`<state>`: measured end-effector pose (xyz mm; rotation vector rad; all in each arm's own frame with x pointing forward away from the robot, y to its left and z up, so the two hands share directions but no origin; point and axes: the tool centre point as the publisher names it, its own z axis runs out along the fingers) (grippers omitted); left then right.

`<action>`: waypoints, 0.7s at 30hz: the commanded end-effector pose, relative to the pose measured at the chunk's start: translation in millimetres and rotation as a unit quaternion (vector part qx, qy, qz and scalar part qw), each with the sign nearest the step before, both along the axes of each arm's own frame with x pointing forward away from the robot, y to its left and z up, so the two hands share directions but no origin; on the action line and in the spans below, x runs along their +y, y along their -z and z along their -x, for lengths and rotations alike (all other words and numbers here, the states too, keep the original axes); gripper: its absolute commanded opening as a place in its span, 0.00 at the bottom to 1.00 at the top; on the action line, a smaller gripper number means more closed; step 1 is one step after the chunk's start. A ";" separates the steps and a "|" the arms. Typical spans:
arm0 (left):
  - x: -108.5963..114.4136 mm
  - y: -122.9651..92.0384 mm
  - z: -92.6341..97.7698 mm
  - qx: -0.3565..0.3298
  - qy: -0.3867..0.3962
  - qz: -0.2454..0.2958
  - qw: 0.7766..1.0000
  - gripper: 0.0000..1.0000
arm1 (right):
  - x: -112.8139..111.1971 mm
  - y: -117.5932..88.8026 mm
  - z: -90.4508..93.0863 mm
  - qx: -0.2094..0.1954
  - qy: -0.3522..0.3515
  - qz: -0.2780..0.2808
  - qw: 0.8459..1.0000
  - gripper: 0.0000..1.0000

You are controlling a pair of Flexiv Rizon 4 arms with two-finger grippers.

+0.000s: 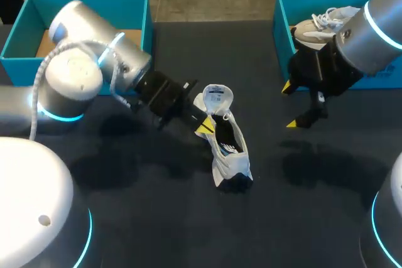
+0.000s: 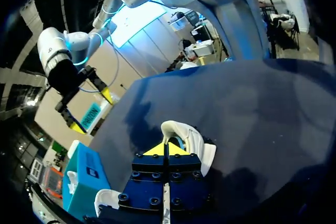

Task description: Take the shoe out of the shoebox, open the shoe tongue, remove and reinsert the insole, then place the shoe into the shoebox

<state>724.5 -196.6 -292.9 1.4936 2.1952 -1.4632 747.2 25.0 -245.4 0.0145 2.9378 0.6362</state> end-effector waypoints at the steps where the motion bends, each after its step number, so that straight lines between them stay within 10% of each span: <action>1: -3.1 -3.3 -3.6 0.012 0.110 -0.133 0.985 0.00 | -15.5 -23.9 3.9 0.000 0.003 0.014 1.000 1.00; 21: -11.2 -4.0 -5.2 0.013 0.166 -0.212 0.963 0.00 | -56.0 -64.3 1.4 0.023 -0.016 -0.033 0.999 1.00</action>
